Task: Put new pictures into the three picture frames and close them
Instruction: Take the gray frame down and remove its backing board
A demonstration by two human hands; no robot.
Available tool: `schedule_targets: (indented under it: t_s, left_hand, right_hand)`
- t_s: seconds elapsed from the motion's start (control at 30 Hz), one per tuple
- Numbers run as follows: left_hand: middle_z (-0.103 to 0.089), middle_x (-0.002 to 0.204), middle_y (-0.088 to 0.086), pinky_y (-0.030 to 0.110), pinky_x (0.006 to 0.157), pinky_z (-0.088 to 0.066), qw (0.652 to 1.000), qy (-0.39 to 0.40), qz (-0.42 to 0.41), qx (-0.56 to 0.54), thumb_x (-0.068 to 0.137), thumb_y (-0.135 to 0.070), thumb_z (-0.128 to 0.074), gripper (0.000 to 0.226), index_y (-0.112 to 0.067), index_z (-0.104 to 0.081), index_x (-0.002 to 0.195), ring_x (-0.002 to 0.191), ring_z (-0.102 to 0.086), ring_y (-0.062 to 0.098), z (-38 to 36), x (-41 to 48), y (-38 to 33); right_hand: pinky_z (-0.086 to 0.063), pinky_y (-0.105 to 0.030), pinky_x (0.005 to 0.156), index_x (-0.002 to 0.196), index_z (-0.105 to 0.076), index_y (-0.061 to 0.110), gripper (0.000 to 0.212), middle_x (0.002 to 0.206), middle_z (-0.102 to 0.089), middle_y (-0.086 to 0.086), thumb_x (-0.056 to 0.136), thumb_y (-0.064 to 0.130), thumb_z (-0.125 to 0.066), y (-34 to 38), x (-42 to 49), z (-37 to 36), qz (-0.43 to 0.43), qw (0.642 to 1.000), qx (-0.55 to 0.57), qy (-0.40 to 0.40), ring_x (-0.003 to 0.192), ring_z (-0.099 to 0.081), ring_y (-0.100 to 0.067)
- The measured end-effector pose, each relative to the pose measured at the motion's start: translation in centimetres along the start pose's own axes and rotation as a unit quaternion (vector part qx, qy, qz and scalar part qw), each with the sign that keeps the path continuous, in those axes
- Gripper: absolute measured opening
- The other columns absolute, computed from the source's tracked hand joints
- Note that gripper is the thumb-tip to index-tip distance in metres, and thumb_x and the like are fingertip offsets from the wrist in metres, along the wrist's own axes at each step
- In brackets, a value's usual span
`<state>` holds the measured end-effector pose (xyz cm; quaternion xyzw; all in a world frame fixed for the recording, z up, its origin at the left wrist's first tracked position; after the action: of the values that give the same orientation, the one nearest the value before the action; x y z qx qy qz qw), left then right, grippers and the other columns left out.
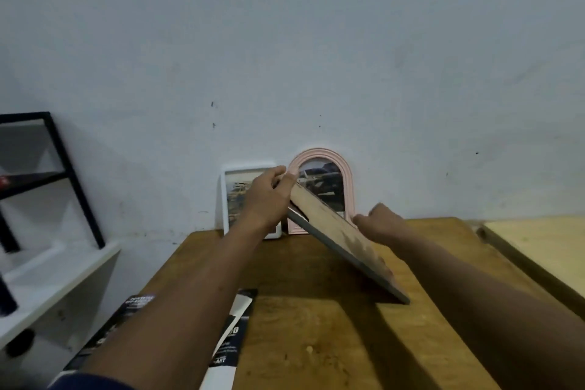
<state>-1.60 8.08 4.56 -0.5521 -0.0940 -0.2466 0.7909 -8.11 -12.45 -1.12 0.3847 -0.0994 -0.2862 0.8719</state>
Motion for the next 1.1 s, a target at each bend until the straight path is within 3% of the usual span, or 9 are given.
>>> schedule_targets:
  t_s: [0.1,0.2,0.37,0.57,0.67,0.73,0.87,1.0,1.1]
  left_hand:
    - [-0.058,0.138,0.006,0.026,0.085,-0.044,0.998,0.009,0.042,-0.044,0.105,-0.039,-0.051,0.046,-0.014,-0.055,0.143,0.118,-0.052,0.017,-1.1,-1.7,3.1]
    - [-0.055,0.144,0.006,0.030,0.094,-0.040,0.995,0.023,0.084,-0.049,0.104,-0.042,-0.050,0.047,-0.017,-0.055,0.144,0.126,-0.050,0.019,-2.6,-3.2,6.5]
    - [-0.046,0.154,0.000,0.031,0.098,-0.036,0.987,0.042,0.149,-0.044,0.105,-0.048,-0.045,0.052,-0.025,-0.045,0.152,0.135,-0.045,0.020,-4.5,-6.0,10.7]
    - [-0.026,0.167,-0.002,0.046,0.122,-0.024,0.977,0.135,0.162,0.042,0.104,-0.060,-0.033,0.061,-0.037,-0.025,0.160,0.152,-0.026,0.025,-5.5,-7.1,13.7]
    - [-0.022,0.168,-0.002,0.053,0.122,-0.022,0.974,0.151,0.164,0.048,0.101,-0.067,-0.028,0.064,-0.043,-0.018,0.159,0.153,-0.022,0.026,-5.3,-6.6,14.4]
    - [-0.025,0.167,-0.003,0.055,0.121,-0.025,0.973,0.144,0.175,0.040,0.098,-0.072,-0.028,0.065,-0.047,-0.020,0.157,0.151,-0.025,0.027,-5.1,-6.2,14.8]
    - [-0.043,0.157,-0.003,0.054,0.113,-0.039,0.975,0.119,0.185,-0.010,0.073,-0.092,-0.028,0.088,-0.050,-0.034,0.150,0.140,-0.044,0.024,-4.7,-5.5,15.9]
    - [-0.060,0.137,-0.006,0.050,0.106,-0.046,0.977,0.127,0.174,-0.001,0.080,-0.087,-0.024,0.079,-0.045,-0.049,0.141,0.124,-0.056,0.019,-4.3,-5.0,15.6]
    - [-0.065,0.124,-0.005,0.048,0.103,-0.047,0.977,0.123,0.173,0.021,0.095,-0.076,-0.024,0.065,-0.035,-0.055,0.135,0.114,-0.059,0.015,-4.2,-4.7,15.1]
  right_hand:
    - [-0.050,-0.045,0.088,0.139,-0.032,0.016,0.066,0.122,-0.052,-0.012,0.091,0.059,-0.045,-5.1,-0.2,-3.2,-0.089,0.996,-0.002,0.011,0.106,-0.056,-0.029]
    - [-0.038,-0.055,0.102,0.143,-0.030,0.021,0.072,0.134,-0.051,-0.012,0.088,0.066,-0.040,-7.6,0.0,-4.4,-0.093,0.992,-0.080,-0.043,0.120,-0.050,-0.036]
    - [-0.030,-0.056,0.109,0.143,-0.035,0.019,0.068,0.147,-0.044,-0.013,0.090,0.063,-0.043,-9.4,-0.8,-4.7,-0.046,0.978,-0.197,-0.057,0.133,-0.039,-0.038]
    - [-0.030,-0.055,0.108,0.141,-0.035,0.020,0.065,0.145,-0.044,-0.013,0.091,0.062,-0.043,-9.6,-2.1,-5.0,0.011,0.958,-0.281,-0.046,0.134,-0.038,-0.037]
    - [-0.028,-0.054,0.111,0.145,-0.033,0.025,0.068,0.149,-0.042,-0.007,0.091,0.063,-0.046,-8.1,-1.9,-6.0,0.125,0.957,-0.263,-0.003,0.137,-0.037,-0.030]
    - [-0.031,-0.052,0.111,0.144,-0.035,0.028,0.064,0.148,-0.044,-0.003,0.091,0.062,-0.049,-6.2,-1.8,-7.5,0.201,0.952,-0.227,0.051,0.135,-0.040,-0.025]
    - [-0.031,-0.055,0.110,0.143,-0.033,0.030,0.077,0.147,-0.045,-0.003,0.081,0.072,-0.052,-3.1,-1.6,-11.4,0.206,0.947,-0.226,0.102,0.134,-0.040,-0.027]
    - [-0.027,-0.058,0.111,0.143,-0.033,0.028,0.087,0.150,-0.043,-0.004,0.076,0.081,-0.049,-2.6,-0.8,-13.5,0.197,0.942,-0.264,0.058,0.137,-0.038,-0.028]
    - [-0.041,-0.053,0.102,0.143,-0.031,0.028,0.086,0.143,-0.051,-0.005,0.078,0.082,-0.046,-2.4,0.0,-13.5,0.211,0.932,-0.290,0.047,0.126,-0.051,-0.030]
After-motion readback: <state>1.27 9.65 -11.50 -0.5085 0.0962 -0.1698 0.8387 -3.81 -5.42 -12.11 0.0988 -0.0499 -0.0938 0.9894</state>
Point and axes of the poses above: each hand's wrist, its own x-axis towards the middle knuckle, its own z-axis out of the back of the hand, y = z × x, the point moved 1 cm from there along x, towards the middle knuckle
